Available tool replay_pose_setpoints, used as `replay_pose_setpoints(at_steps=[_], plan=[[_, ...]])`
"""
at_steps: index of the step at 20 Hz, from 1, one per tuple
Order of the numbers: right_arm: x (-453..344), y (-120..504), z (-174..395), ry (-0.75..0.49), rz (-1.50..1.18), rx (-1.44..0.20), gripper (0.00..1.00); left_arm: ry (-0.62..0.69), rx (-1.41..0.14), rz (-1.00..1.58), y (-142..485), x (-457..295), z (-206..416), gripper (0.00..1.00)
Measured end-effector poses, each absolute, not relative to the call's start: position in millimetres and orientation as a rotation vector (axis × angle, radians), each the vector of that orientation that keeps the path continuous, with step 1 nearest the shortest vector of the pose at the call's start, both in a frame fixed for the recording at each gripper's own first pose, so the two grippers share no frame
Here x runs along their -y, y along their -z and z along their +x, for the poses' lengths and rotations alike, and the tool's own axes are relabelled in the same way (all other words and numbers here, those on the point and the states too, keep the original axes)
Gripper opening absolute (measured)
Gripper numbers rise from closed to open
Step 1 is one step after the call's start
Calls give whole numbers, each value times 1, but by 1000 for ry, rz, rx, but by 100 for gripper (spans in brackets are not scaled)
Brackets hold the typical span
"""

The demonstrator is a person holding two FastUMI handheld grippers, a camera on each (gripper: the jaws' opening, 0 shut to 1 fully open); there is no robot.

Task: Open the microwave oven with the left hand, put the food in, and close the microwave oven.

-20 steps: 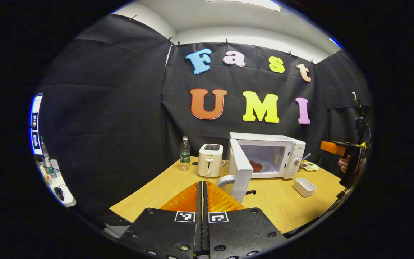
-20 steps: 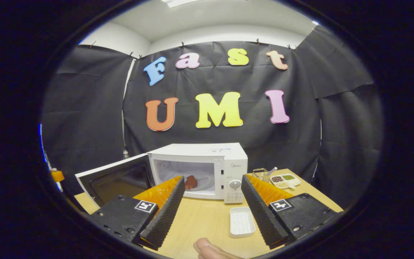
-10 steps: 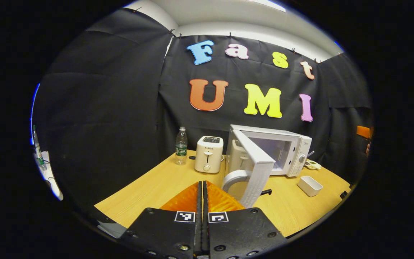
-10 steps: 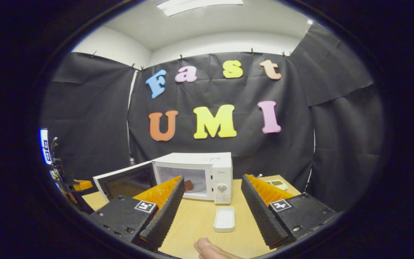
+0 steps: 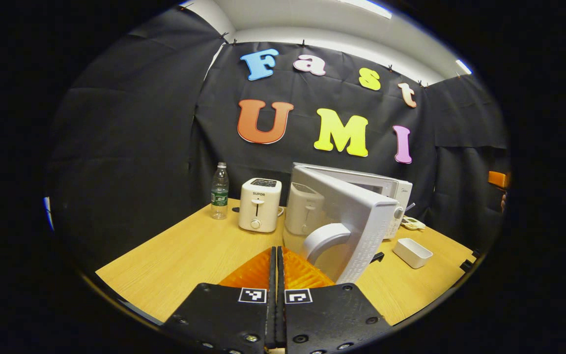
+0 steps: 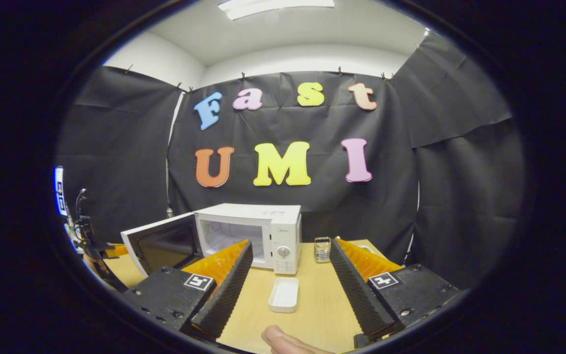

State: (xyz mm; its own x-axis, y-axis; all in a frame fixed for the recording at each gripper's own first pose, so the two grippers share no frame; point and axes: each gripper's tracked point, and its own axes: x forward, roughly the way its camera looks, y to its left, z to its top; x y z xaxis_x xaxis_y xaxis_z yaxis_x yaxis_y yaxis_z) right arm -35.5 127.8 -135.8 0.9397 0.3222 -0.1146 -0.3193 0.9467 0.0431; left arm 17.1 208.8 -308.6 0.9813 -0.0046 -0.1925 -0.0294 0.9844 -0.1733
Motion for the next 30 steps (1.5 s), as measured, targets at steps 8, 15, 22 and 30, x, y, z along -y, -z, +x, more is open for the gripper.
replay_pose_setpoints(at_steps=[8,15,22,30], plan=[[-91,130,-37,-276,52,-125,100,138,-178,-212,306,-116,51,0],[-52,114,-30,-215,83,-90,100,209,-134,-209,291,-44,98,0],[-18,90,-12,-199,46,-36,100,249,-165,-144,302,25,144,0],[0,91,20,-185,-6,-41,100,217,-200,-108,314,64,201,0]])
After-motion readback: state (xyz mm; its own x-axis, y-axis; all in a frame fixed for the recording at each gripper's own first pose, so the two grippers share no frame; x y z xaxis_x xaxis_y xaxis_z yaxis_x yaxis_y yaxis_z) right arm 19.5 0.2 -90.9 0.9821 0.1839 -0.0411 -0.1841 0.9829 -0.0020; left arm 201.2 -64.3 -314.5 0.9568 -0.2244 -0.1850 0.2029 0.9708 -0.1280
